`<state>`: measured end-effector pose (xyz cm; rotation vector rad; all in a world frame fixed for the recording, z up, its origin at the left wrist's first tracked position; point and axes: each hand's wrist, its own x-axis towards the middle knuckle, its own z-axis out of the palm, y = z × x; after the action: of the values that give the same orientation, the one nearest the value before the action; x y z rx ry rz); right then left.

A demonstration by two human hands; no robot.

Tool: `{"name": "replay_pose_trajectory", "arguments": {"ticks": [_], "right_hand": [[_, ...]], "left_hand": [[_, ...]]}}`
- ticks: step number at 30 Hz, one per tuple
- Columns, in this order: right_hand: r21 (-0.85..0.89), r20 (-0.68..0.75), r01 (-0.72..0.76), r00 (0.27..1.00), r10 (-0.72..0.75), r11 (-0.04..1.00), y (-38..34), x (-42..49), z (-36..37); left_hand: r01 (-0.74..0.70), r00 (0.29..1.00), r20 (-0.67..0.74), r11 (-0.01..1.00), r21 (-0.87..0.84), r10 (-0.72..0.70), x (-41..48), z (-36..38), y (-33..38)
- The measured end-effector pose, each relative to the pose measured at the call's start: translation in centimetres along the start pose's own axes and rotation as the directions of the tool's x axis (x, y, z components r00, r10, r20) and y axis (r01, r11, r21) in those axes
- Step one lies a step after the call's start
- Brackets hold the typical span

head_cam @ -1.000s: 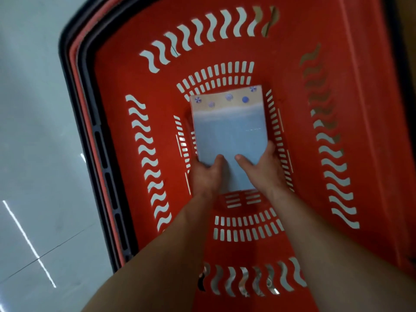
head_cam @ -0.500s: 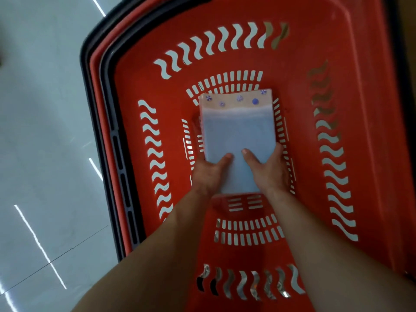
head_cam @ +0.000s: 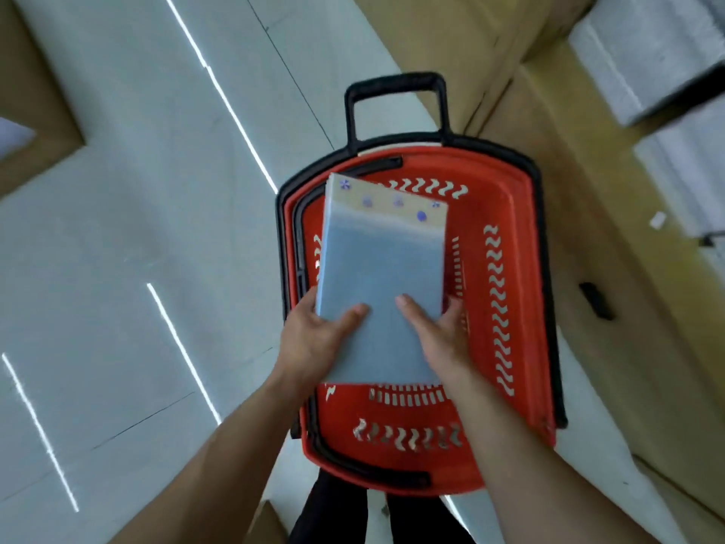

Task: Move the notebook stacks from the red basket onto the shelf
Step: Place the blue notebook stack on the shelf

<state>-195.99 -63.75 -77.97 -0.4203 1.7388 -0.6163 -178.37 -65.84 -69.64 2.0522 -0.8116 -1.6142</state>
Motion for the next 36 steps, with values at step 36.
{"name": "replay_pose_trajectory", "arguments": {"ticks": [36], "right_hand": [[-0.024,-0.413,0.152,0.898,-0.148,0.988,-16.7,-39.4,-20.5]], "left_hand": [[-0.402,0.884,0.368,0.870,0.285,0.287,-31.6,1.6,19.7]]}}
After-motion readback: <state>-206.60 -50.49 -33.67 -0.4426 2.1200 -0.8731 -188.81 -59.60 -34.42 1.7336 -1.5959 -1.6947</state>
